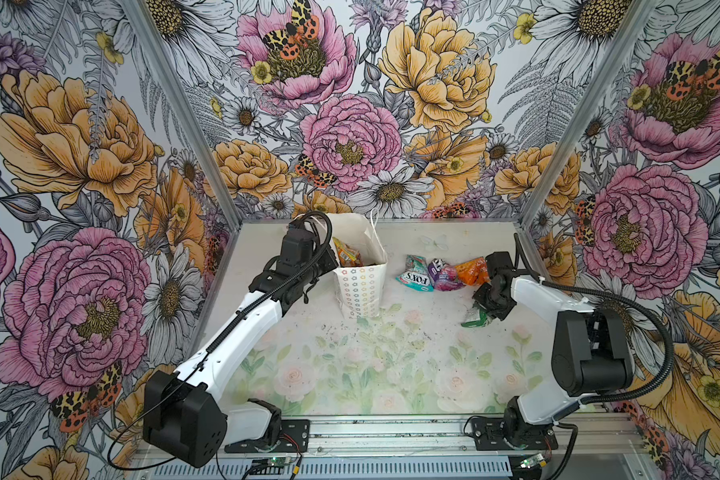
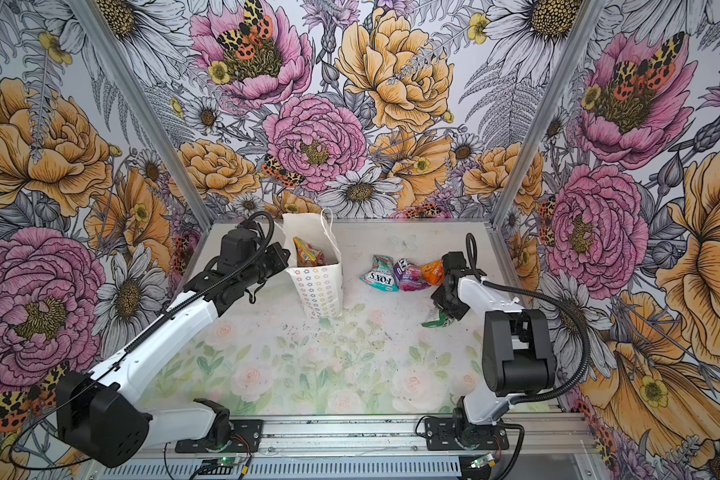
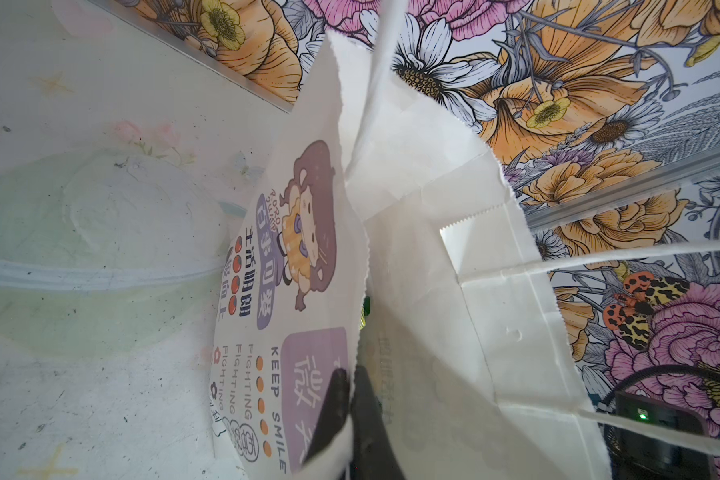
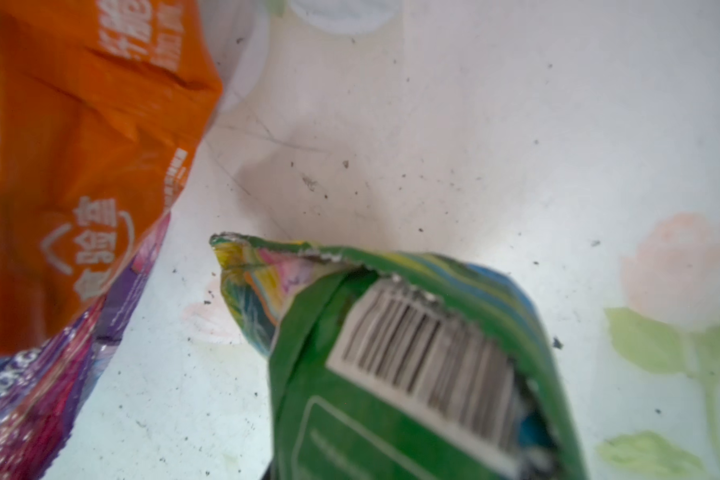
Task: Place the snacks into the paper bag
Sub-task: 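Lower the right gripper onto the green-and-yellow packet and close on it, then lift the green-and-yellow packet with the right gripper off the table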
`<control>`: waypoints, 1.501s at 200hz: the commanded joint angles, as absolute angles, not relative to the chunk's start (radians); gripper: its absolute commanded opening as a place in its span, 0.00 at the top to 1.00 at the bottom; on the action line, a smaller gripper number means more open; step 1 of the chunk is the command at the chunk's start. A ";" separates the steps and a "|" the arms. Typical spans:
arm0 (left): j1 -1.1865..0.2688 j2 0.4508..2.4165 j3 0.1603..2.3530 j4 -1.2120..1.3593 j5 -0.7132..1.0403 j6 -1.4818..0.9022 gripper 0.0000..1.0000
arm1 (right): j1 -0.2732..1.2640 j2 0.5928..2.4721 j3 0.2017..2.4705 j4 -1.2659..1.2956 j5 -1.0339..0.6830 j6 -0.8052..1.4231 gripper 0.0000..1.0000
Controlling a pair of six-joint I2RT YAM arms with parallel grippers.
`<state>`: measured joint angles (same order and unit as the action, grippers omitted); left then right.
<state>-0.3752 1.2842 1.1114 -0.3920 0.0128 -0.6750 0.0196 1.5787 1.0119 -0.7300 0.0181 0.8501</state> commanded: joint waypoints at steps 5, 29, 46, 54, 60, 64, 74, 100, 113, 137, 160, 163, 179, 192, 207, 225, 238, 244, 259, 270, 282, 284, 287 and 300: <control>-0.367 1.259 1.095 -0.401 0.035 -0.672 1.00 | 0.014 1.465 1.023 -0.723 0.040 0.811 0.90; -0.367 1.259 1.095 -0.402 0.036 -0.672 1.00 | 0.015 1.386 1.031 -0.722 0.053 0.789 0.93; -0.367 1.261 1.094 -0.401 0.037 -0.672 1.00 | 0.016 1.326 1.038 -0.720 0.075 0.772 0.94; -0.366 1.260 1.095 -0.402 0.037 -0.672 1.00 | 0.017 1.299 1.043 -0.718 0.080 0.761 0.95; -0.368 1.259 1.095 -0.401 0.037 -0.672 1.00 | 0.017 1.278 1.049 -0.717 0.081 0.751 0.95; -0.365 1.259 1.095 -0.401 0.037 -0.672 1.00 | 0.017 1.264 1.051 -0.717 0.081 0.748 0.95; -0.366 1.259 1.096 -0.401 0.038 -0.672 1.00 | 0.017 1.234 1.062 -0.713 0.077 0.732 0.95; -0.366 1.259 1.098 -0.401 0.039 -0.672 1.00 | 0.020 1.161 1.097 -0.697 0.041 0.692 0.96; -0.368 1.259 1.098 -0.402 0.038 -0.673 1.00 | 0.024 1.131 1.114 -0.680 0.010 0.674 0.96; -0.368 1.259 1.098 -0.401 0.040 -0.672 1.00 | 0.042 1.082 1.146 -0.641 -0.023 0.650 0.97; -0.367 1.261 1.101 -0.401 0.041 -0.671 1.00 | 0.085 1.045 1.190 -0.607 -0.038 0.609 0.97; -0.367 1.261 1.102 -0.402 0.041 -0.670 1.00 | 0.093 1.041 1.196 -0.603 -0.041 0.599 0.97; -0.369 1.263 1.103 -0.401 0.041 -0.670 1.00 | 0.144 1.012 1.217 -0.556 -0.049 0.537 1.00; -0.366 1.265 1.104 -0.401 0.044 -0.670 1.00 | 0.178 0.991 1.226 -0.514 -0.048 0.508 1.00; -0.367 1.266 1.104 -0.402 0.045 -0.670 1.00 | 0.202 0.977 1.244 -0.480 -0.049 0.490 1.00; -0.367 1.264 1.103 -0.402 0.044 -0.670 1.00 | 0.225 0.977 1.278 -0.461 -0.060 0.477 1.00; -0.367 1.261 1.103 -0.402 0.043 -0.670 1.00 | 0.245 0.981 1.302 -0.444 -0.071 0.467 1.00; -0.367 1.260 1.102 -0.402 0.043 -0.670 1.00 | 0.254 0.985 1.313 -0.436 -0.076 0.462 1.00; -0.367 1.258 1.102 -0.402 0.041 -0.669 1.00 | 0.278 0.996 1.341 -0.415 -0.084 0.456 1.00; -0.367 1.258 1.101 -0.401 0.043 -0.669 1.00 | 0.300 1.009 1.369 -0.408 -0.080 0.454 1.00; -0.367 1.256 1.099 -0.402 0.045 -0.669 1.00 | 0.329 1.029 1.410 -0.408 -0.075 0.447 1.00; -0.367 1.256 1.100 -0.401 0.043 -0.669 1.00 | 0.333 1.032 1.417 -0.408 -0.075 0.445 1.00; -0.367 1.256 1.100 -0.402 0.042 -0.669 1.00 | 0.339 1.037 1.427 -0.408 -0.073 0.443 1.00; -0.367 1.255 1.098 -0.402 0.041 -0.669 1.00 | 0.379 1.061 1.472 -0.408 -0.066 0.425 1.00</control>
